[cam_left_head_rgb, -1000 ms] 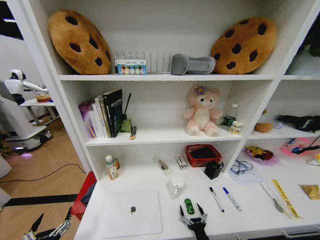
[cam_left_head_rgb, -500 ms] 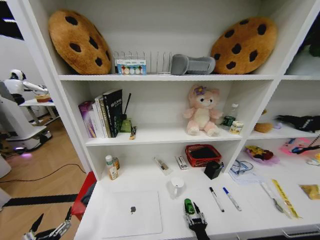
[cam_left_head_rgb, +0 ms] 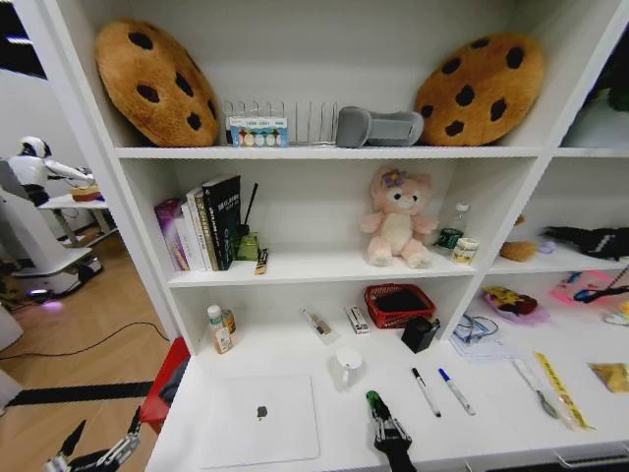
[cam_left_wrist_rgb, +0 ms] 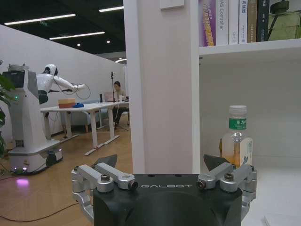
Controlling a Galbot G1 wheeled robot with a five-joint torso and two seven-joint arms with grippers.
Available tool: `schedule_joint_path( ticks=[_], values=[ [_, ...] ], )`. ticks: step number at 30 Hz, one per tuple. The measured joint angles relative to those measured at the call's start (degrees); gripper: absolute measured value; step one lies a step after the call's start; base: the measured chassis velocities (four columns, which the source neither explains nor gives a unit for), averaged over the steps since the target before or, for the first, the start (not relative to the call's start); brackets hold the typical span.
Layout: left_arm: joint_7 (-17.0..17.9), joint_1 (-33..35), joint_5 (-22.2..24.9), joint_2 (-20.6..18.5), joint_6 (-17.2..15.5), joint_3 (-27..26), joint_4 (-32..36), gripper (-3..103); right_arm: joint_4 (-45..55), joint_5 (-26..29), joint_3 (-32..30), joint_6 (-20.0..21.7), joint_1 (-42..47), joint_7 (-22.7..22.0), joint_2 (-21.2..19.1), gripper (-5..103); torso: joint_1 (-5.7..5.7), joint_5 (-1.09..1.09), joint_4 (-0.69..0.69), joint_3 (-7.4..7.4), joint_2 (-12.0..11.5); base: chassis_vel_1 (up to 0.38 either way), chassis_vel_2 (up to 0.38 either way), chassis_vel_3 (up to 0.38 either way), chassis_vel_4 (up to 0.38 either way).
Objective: Organize the objects on the table.
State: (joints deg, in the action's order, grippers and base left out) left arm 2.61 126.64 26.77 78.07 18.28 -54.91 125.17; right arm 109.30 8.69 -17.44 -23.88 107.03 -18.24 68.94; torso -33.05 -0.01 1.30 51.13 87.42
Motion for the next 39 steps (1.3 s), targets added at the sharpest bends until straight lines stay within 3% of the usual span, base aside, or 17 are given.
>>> schedule_joint_path(
  ticks=[4,8,24,26,28,31,39],
  values=[
    [0.0,0.0,0.0,0.0,0.0,0.0,0.0,100,-0.5,-1.1,-0.3,-1.5,0.1,0.0,0.5,-3,0.00,0.01,-0.01,0.00,0.0,0.000,0.000,0.000,0.000],
    [0.0,0.0,0.0,0.0,0.0,0.0,0.0,100,-1.1,-1.3,0.0,-1.7,-0.6,0.0,1.1,7,0.00,0.01,0.00,0.00,0.0,0.000,0.000,0.000,0.000],
    [0.0,0.0,0.0,0.0,0.0,0.0,0.0,100,-5.0,0.0,1.4,-0.3,-4.1,-1.2,0.9,72,0.00,0.01,0.00,0.00,0.0,0.000,0.000,0.000,0.000],
    [0.0,0.0,0.0,0.0,0.0,0.0,0.0,100,-5.5,0.1,1.5,-0.3,-4.5,-1.2,1.0,72,0.00,0.01,0.00,0.00,0.0,0.000,0.000,0.000,0.000],
    [0.0,0.0,0.0,0.0,0.0,0.0,0.0,100,-6.5,0.5,2.1,0.2,-5.4,-1.2,1.0,88,0.00,0.01,-0.01,0.00,0.0,0.000,0.000,0.000,0.000],
    [0.0,0.0,0.0,0.0,0.0,0.0,0.0,100,-6.9,0.7,2.6,0.7,-5.8,-1.2,0.9,97,0.00,0.01,0.00,0.00,0.0,0.000,0.000,0.000,0.000],
    [0.0,0.0,0.0,0.0,0.0,0.0,0.0,100,-7.7,1.1,3.3,1.1,-6.1,-1.2,0.6,102,0.00,0.01,-0.01,0.00,0.0,0.000,0.000,0.000,0.000]
  ],
)
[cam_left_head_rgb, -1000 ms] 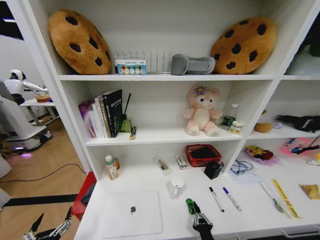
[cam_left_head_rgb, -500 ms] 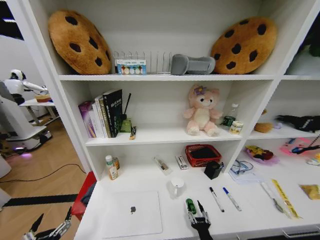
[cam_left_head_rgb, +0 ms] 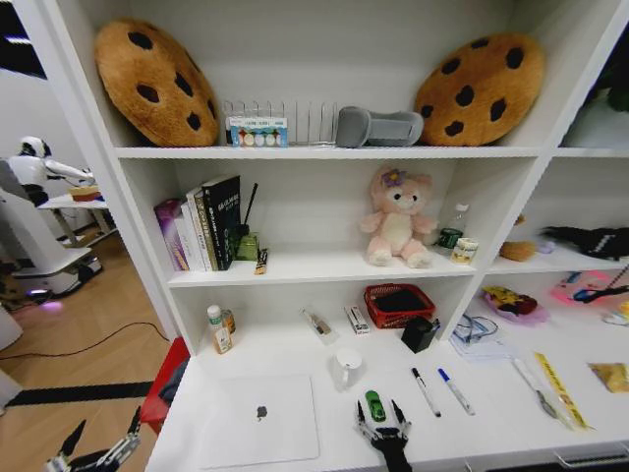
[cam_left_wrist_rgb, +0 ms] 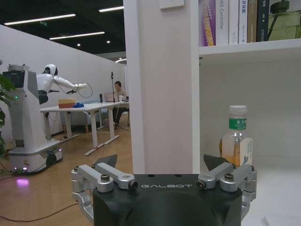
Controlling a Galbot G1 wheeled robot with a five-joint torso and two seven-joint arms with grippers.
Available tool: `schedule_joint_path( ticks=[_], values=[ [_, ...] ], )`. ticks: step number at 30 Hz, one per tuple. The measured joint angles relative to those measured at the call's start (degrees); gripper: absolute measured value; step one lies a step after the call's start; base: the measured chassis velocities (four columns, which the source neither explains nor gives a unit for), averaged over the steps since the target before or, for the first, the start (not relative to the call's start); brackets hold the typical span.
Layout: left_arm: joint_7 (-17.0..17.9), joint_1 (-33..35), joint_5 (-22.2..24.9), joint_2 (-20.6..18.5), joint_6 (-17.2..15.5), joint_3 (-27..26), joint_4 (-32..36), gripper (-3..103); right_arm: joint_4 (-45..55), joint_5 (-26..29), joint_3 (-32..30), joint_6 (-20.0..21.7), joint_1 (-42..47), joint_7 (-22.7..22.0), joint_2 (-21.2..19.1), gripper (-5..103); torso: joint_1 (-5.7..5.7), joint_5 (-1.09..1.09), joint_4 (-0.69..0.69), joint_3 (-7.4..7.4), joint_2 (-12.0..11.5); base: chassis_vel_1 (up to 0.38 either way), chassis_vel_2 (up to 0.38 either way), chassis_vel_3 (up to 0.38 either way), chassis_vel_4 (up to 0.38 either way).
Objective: Organize the objects on the table.
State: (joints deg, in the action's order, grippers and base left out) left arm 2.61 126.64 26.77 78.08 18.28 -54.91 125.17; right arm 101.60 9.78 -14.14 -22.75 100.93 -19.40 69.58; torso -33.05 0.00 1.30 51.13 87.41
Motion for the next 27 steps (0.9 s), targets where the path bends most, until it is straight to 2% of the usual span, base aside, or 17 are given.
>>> schedule_joint_path(
  ticks=[3,4,6,7,10,11,13,14,16,27],
  values=[
    [0.0,0.0,0.0,0.0,0.0,0.0,0.0,100,-0.2,-0.3,0.0,0.0,0.0,-0.1,0.2,87,0.00,0.00,0.00,0.00,0.0,0.000,0.000,0.000,0.000],
    [0.0,0.0,0.0,0.0,0.0,0.0,0.0,100,-0.2,-0.3,0.0,0.0,0.0,-0.1,0.2,87,0.00,0.00,0.00,0.00,0.0,0.000,0.000,0.000,0.000],
    [0.0,0.0,0.0,0.0,0.0,0.0,0.0,100,0.0,-0.3,-0.1,0.0,0.2,-0.2,0.2,76,0.00,0.00,0.00,0.00,0.0,0.000,0.000,0.000,0.000],
    [0.0,0.0,0.0,0.0,0.0,0.0,0.0,100,0.0,-0.3,-0.1,0.0,0.2,-0.2,0.2,76,0.00,0.00,0.00,0.00,0.0,0.000,0.000,0.000,0.000],
    [0.0,0.0,0.0,0.0,0.0,0.0,0.0,100,0.1,-0.2,-0.3,0.1,-0.2,-0.4,0.1,60,0.00,0.00,0.00,0.00,0.0,0.000,0.000,0.000,0.000],
    [0.0,0.0,0.0,0.0,0.0,0.0,0.0,100,0.1,-0.2,-0.3,0.1,-0.2,-0.4,0.1,60,0.00,0.00,0.00,0.00,0.0,0.000,0.000,0.000,0.000],
    [0.0,0.0,0.0,0.0,0.0,0.0,0.0,100,0.2,0.0,-0.3,0.2,-0.3,-0.5,-0.1,49,0.00,0.00,0.00,0.00,0.0,0.000,0.000,0.000,0.000],
    [0.0,0.0,0.0,0.0,0.0,0.0,0.0,100,0.2,0.0,-0.3,0.2,-0.3,-0.5,-0.1,49,0.00,0.00,0.00,0.00,0.0,0.000,0.000,0.000,0.000],
    [0.0,0.0,0.0,0.0,0.0,0.0,0.0,100,0.6,0.2,-0.4,0.2,-0.2,-0.5,-0.2,38,0.00,0.00,0.00,0.00,0.0,0.000,0.000,0.000,0.000],
    [0.0,0.0,0.0,0.0,0.0,0.0,0.0,100,3.2,-0.5,-1.3,-0.3,2.3,-0.6,0.5,36,0.00,0.01,0.00,0.00,0.0,0.000,0.000,0.000,0.000]
  ],
)
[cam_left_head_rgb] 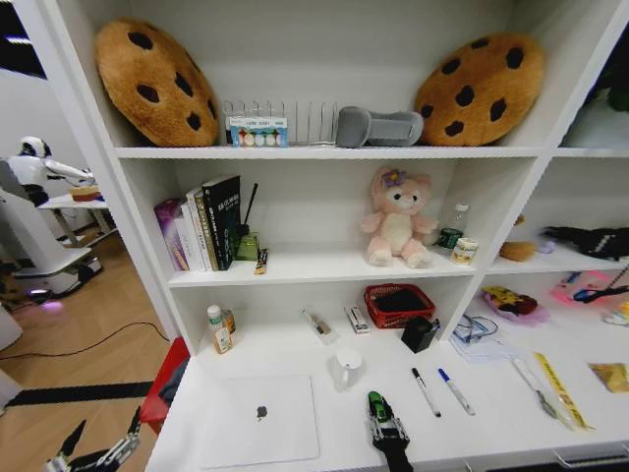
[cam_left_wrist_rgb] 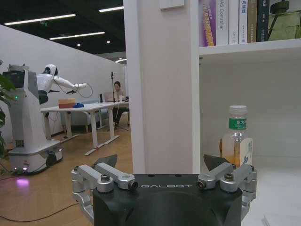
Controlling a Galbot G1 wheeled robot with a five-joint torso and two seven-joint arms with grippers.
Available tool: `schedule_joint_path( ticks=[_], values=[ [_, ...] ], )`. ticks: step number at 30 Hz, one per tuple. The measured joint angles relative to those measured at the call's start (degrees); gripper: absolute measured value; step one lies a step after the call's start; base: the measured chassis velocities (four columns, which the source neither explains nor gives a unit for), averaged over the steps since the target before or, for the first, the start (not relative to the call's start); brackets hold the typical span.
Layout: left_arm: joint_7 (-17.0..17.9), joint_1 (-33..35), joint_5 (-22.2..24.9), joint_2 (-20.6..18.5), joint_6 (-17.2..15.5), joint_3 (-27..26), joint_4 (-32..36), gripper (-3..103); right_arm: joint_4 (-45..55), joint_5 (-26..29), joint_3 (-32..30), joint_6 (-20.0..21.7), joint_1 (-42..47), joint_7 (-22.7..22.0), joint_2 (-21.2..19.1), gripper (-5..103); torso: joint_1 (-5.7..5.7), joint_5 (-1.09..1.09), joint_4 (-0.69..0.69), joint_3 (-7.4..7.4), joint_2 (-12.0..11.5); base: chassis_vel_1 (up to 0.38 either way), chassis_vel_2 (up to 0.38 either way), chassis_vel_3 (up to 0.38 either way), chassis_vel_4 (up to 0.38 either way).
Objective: Organize the objects on the table.
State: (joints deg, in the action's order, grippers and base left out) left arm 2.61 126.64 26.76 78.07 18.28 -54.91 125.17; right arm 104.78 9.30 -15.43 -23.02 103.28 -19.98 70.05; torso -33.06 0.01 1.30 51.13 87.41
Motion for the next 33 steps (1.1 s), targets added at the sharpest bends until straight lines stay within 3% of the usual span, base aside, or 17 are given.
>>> schedule_joint_path(
  ticks=[8,11,12,13,14,16,17,19,20,23,27,33],
  values=[
    [0.0,0.0,0.0,0.0,0.0,0.0,0.0,100,13.3,-0.8,-2.8,-0.9,6.7,0.3,-2.3,36,0.00,-0.01,0.01,0.00,0.0,0.000,0.000,0.000,0.000],
    [0.0,0.0,0.0,0.0,0.0,0.0,0.0,100,24.1,11.0,-6.2,4.5,5.1,-1.6,-11.4,36,0.00,-0.01,0.00,0.00,0.0,0.000,0.000,0.000,0.000],
    [0.0,0.0,0.0,0.0,0.0,0.0,0.0,100,24.1,11.0,-6.2,4.5,5.1,-1.6,-11.4,36,0.00,-0.01,0.00,0.00,0.0,0.000,0.000,0.000,0.000],
    [0.0,0.0,0.0,0.0,0.0,0.0,0.0,100,27.4,17.1,-8.9,6.9,2.5,-2.3,-16.2,36,0.00,0.01,0.00,0.00,0.0,0.000,0.000,0.000,0.000],
    [0.0,0.0,0.0,0.0,0.0,0.0,0.0,100,27.4,17.1,-8.9,6.9,2.5,-2.3,-16.2,36,0.00,0.01,0.00,0.00,0.0,0.000,0.000,0.000,0.000],
    [0.0,0.0,0.0,0.0,0.0,0.0,0.0,100,30.6,23.7,-12.1,9.0,-2.9,-2.5,-23.1,36,0.00,0.01,0.00,0.00,0.0,0.000,0.000,0.000,0.000],
    [0.0,0.0,0.0,0.0,0.0,0.0,0.0,100,30.6,23.7,-12.1,9.0,-2.9,-2.5,-23.1,36,0.00,0.01,0.00,0.00,0.0,0.000,0.000,0.000,0.000],
    [0.0,0.0,0.0,0.0,0.0,0.0,0.0,100,31.3,32.1,-13.3,10.7,-11.3,-2.3,-31.7,36,0.00,0.01,-0.01,0.01,0.0,0.000,0.000,0.000,0.000],
    [0.0,0.0,0.0,0.0,0.0,0.0,0.0,100,31.3,32.1,-13.3,10.7,-11.3,-2.3,-31.7,36,0.00,0.01,-0.01,0.01,0.0,0.000,0.000,0.000,0.000],
    [0.0,0.0,0.0,0.0,0.0,0.0,0.0,100,29.0,41.1,-11.7,12.2,-22.3,-0.9,-40.2,36,-0.01,-0.01,-0.03,0.01,0.0,0.000,0.000,0.000,0.000],
    [0.0,0.0,0.0,0.0,0.0,0.0,0.0,100,26.2,47.1,-8.5,14.0,-31.6,0.5,-44.5,36,0.00,0.00,0.01,0.01,0.0,0.000,0.000,0.000,0.000],
    [0.0,0.0,0.0,0.0,0.0,0.0,0.0,100,22.2,53.8,1.0,16.3,-45.7,0.9,-45.4,36,0.00,0.00,0.00,0.01,0.0,0.000,0.000,0.000,0.000]
  ],
)
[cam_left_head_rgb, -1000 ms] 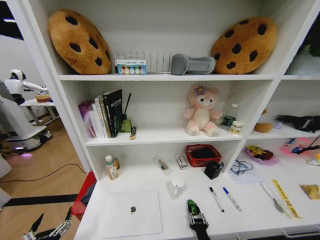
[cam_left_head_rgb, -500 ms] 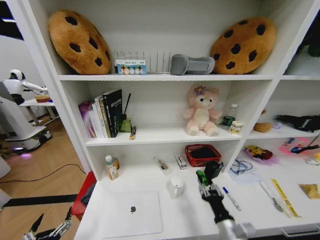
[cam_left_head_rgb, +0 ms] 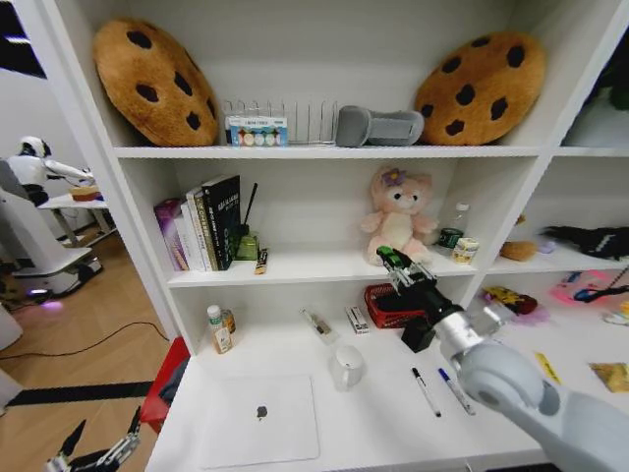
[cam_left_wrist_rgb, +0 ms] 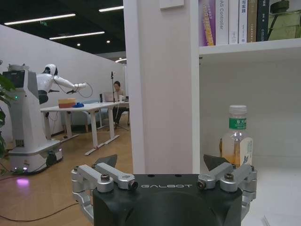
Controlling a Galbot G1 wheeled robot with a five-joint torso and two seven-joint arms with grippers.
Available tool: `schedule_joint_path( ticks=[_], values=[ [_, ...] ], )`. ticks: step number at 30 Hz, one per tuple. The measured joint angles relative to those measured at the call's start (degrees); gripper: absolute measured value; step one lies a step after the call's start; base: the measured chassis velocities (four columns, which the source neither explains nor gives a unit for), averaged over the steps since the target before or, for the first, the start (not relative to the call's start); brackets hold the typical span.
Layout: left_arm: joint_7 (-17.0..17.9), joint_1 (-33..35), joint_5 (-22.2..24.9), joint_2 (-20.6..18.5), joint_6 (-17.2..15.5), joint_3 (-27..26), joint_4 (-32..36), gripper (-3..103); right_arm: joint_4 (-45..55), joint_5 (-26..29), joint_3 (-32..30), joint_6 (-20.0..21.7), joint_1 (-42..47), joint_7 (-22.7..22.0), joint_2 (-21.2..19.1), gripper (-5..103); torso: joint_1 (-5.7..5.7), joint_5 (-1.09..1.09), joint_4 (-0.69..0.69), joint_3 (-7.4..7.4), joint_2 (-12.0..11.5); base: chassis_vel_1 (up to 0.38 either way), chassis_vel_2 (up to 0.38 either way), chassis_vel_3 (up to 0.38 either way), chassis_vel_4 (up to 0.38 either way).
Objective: Organize the objects on the table.
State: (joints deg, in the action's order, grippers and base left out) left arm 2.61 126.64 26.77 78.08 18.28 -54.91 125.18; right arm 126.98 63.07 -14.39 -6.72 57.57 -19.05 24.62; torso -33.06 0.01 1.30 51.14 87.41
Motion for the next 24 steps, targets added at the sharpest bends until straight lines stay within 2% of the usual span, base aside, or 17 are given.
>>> schedule_joint_path(
  ticks=[3,4,6,7,10,11,13,17,24],
  values=[
    [0.0,0.0,0.0,0.0,0.0,0.0,0.0,100,-3.4,5.7,10.3,2.4,-11.6,-0.5,1.3,36,0.00,0.00,0.01,0.00,0.0,0.000,0.000,0.000,0.000],
    [0.0,0.0,0.0,0.0,0.0,0.0,0.0,100,-3.4,5.7,10.3,2.4,-11.6,-0.5,1.3,36,0.00,0.00,0.01,0.00,0.0,0.000,0.000,0.000,0.000],
    [0.0,0.0,0.0,0.0,0.0,0.0,0.0,100,-6.8,7.7,18.5,3.3,-20.5,-1.1,3.2,36,0.00,-0.03,0.00,0.00,0.0,0.000,0.000,0.000,0.000],
    [0.0,0.0,0.0,0.0,0.0,0.0,0.0,100,-6.8,7.7,18.5,3.3,-20.5,-1.1,3.2,36,0.00,-0.03,0.00,0.00,0.0,0.000,0.000,0.000,0.000],
    [0.0,0.0,0.0,0.0,0.0,0.0,0.0,100,-12.2,8.5,28.1,4.2,-29.5,-2.0,6.7,36,-0.01,-0.01,-0.02,0.00,0.0,0.000,0.000,0.000,0.000],
    [0.0,0.0,0.0,0.0,0.0,0.0,0.0,100,-12.2,8.5,28.1,4.2,-29.5,-2.0,6.7,36,-0.01,-0.01,-0.02,0.00,0.0,0.000,0.000,0.000,0.000],
    [0.0,0.0,0.0,0.0,0.0,0.0,0.0,100,-15.1,9.2,32.9,4.8,-34.0,-2.7,8.8,36,-0.01,-0.01,0.00,0.00,0.0,0.000,0.000,0.000,0.000],
    [0.0,0.0,0.0,0.0,0.0,0.0,0.0,100,-17.8,9.4,37.7,5.5,-39.2,-3.7,11.1,36,0.00,-0.01,-0.01,0.00,0.0,0.000,0.000,0.000,0.000],
    [0.0,0.0,0.0,0.0,0.0,0.0,0.0,100,-19.8,10.5,43.3,6.9,-45.3,-6.1,13.2,36,0.00,-0.02,-0.01,0.00,0.0,0.000,0.000,0.000,0.000]
  ],
)
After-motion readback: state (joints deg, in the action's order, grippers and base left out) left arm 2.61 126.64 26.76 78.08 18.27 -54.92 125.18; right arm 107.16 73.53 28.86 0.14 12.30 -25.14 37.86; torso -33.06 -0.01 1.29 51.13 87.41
